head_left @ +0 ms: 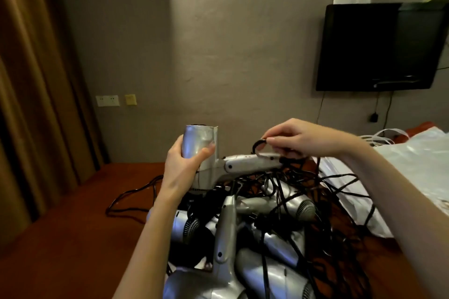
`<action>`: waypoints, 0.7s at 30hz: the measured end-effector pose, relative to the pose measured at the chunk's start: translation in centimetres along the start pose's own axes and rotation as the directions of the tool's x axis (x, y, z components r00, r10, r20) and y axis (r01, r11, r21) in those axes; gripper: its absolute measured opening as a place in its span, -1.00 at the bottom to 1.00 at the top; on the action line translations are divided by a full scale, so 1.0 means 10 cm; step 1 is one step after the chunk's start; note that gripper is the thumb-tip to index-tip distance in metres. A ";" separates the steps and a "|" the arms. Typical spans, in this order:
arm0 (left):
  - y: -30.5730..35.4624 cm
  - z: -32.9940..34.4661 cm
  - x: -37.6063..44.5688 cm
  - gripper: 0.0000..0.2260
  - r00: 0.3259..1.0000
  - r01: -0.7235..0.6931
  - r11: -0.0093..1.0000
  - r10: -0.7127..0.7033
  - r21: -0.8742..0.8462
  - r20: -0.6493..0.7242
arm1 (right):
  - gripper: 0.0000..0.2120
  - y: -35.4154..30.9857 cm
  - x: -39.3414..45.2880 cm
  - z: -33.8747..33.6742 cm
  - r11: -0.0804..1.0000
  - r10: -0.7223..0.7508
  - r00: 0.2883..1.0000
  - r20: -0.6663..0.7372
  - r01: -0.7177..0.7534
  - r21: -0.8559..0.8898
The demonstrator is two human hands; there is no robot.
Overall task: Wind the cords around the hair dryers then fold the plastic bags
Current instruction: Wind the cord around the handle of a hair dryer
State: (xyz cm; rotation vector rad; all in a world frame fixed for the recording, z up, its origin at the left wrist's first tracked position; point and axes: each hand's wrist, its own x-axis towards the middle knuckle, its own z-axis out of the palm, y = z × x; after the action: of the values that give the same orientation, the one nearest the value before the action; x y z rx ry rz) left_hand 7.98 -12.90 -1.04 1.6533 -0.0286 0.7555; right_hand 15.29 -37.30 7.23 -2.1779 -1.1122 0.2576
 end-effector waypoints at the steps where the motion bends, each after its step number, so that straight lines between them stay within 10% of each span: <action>1: -0.02 0.02 0.05 -0.66 0.999 0.001 1.000 -0.002 -0.014 -0.050 | -0.76 -0.01 0.01 0.10 0.996 -0.042 0.997 -0.072 0.036 -0.082; 6: -0.13 0.04 0.23 -0.76 0.975 0.100 0.991 -0.116 -0.093 -0.188 | -0.56 0.23 -0.01 0.57 0.986 -0.108 0.977 -0.183 0.128 0.102; 11: -0.28 0.07 0.20 -0.35 0.950 0.216 0.944 -0.262 -0.249 -0.168 | -0.76 0.41 0.05 0.67 0.952 -0.086 0.993 -0.076 0.104 0.289; 21: -0.05 -0.06 0.21 -0.49 0.975 0.149 0.979 -0.123 -0.137 0.185 | -0.56 0.34 0.26 0.09 0.968 0.248 0.960 0.133 -0.241 -0.069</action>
State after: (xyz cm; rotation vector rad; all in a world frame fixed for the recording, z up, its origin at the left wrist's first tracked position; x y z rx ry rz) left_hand 9.52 -11.46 -0.43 1.5561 -0.0940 0.4901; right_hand 18.77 -36.26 4.69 -2.3760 -0.9301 0.5035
